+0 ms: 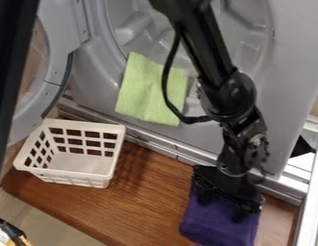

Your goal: Move the dark blue towel to the center of the table

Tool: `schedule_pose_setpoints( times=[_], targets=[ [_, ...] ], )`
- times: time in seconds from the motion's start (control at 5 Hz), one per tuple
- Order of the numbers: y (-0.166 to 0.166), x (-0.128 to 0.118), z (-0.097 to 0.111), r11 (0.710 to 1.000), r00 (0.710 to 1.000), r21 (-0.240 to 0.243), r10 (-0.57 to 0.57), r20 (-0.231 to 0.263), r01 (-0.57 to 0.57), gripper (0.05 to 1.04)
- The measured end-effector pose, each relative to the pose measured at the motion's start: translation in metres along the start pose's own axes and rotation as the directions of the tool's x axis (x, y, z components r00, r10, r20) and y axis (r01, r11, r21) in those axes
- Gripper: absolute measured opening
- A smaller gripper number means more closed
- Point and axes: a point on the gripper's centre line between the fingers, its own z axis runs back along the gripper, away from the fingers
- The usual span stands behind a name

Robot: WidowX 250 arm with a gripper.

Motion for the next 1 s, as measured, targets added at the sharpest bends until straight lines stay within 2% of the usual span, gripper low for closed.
schedule_pose_setpoints(
  times=[0.6,1.0],
  targets=[
    [0.074,-0.028,-0.001,0.987,0.988,0.047,0.153,-0.037,-0.151,0.999],
    [0.097,-0.033,-0.003,0.975,0.975,0.035,0.219,-0.037,-0.218,0.999]
  ],
)
